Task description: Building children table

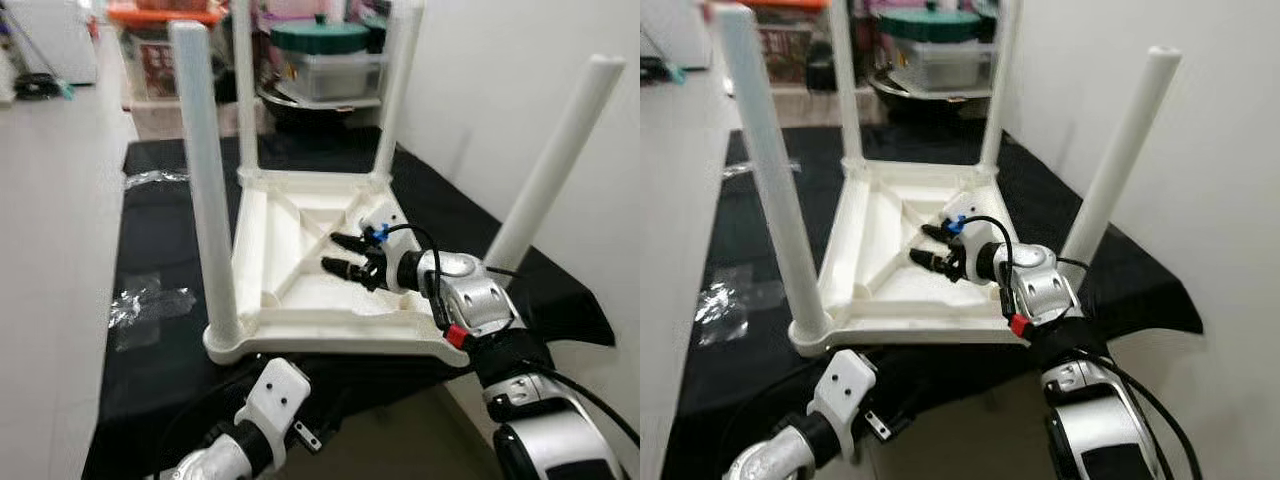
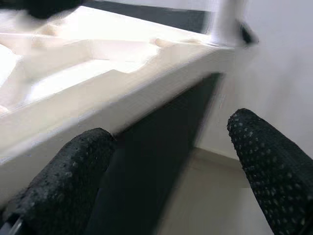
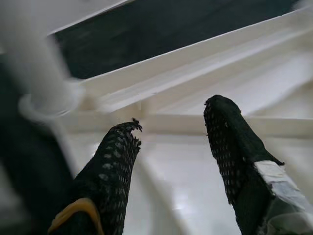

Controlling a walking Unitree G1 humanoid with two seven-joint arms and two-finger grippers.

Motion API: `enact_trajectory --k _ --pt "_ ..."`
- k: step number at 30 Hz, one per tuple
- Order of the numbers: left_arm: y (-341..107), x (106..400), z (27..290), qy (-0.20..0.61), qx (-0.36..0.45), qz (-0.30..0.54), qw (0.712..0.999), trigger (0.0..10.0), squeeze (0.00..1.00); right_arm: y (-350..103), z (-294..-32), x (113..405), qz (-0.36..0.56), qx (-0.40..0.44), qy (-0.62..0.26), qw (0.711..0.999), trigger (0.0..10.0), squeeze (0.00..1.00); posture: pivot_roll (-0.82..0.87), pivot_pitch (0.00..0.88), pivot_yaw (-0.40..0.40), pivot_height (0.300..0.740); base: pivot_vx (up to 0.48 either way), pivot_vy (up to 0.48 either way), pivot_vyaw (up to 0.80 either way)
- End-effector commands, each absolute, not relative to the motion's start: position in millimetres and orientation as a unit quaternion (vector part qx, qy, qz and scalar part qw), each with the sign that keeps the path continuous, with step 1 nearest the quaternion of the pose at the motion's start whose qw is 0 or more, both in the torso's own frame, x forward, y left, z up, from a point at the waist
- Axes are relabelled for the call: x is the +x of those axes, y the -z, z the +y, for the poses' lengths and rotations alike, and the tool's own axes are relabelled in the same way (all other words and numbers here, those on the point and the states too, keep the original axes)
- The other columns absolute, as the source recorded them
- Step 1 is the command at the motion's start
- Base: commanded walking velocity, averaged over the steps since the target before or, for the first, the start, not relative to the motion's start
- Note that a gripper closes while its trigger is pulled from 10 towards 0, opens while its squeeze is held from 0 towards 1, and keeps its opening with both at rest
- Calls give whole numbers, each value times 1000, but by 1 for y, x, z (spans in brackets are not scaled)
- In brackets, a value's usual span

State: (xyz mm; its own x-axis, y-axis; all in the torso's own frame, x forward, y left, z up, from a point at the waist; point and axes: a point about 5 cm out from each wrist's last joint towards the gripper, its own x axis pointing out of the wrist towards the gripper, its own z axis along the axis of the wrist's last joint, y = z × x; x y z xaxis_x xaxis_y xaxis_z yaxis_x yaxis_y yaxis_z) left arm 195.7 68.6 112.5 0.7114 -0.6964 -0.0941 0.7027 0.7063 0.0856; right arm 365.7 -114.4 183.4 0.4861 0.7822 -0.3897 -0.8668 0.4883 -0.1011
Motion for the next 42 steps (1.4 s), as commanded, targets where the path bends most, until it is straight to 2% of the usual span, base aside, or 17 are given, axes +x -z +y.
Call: enact_trajectory --k 1,11,13,14,16,18,26,28,33,35,38,42 --pt "-109 186 61 423 43 51 904 10000 0 -191 -113 369 159 -161 -513 828 10000 0 55 18 -117 740 0 0 0" --pt "-108 177 64 426 36 77 901 10000 0 -204 -91 383 171 -200 -509 819 10000 0 62 47 -130 740 0 0 0" --pt "-107 175 65 422 38 85 902 10000 0 -208 -81 377 177 -214 -562 779 10000 0 58 58 -133 740 0 0 0" --pt "-107 175 65 422 38 85 902 10000 0 -208 -81 377 177 -214 -562 779 10000 0 58 58 -133 740 0 0 0" --pt "-107 174 66 424 32 92 900 10000 0 -202 -80 368 197 -240 -603 735 10000 0 49 65 -136 740 0 0 0" --pt "-107 173 67 431 32 98 896 10000 0 -197 -80 366 210 -251 -613 719 10000 0 46 71 -134 740 0 0 0" --pt "-102 173 77 434 76 110 891 10000 0 -183 -77 365 230 -267 -612 708 10000 0 46 85 -135 740 0 0 0" --pt "-101 171 78 431 66 114 893 10000 0 -179 -74 363 233 -281 -620 695 10000 0 42 93 -134 740 0 0 0" --pt "-102 171 78 432 62 115 892 10000 0 -176 -71 361 238 -291 -618 690 10000 0 39 107 -136 740 0 0 0" --pt "-103 170 77 432 58 114 893 10000 0 -165 -67 360 239 -324 -609 683 10000 0 40 116 -136 740 0 0 0" --pt "-104 170 77 432 58 114 893 10000 0 -163 -66 360 239 -328 -609 682 10000 0 40 116 -136 740 0 0 0" --pt "-106 169 76 431 53 109 894 10000 0 -155 -65 365 213 -402 -570 684 10000 0 38 124 -140 740 0 0 0"
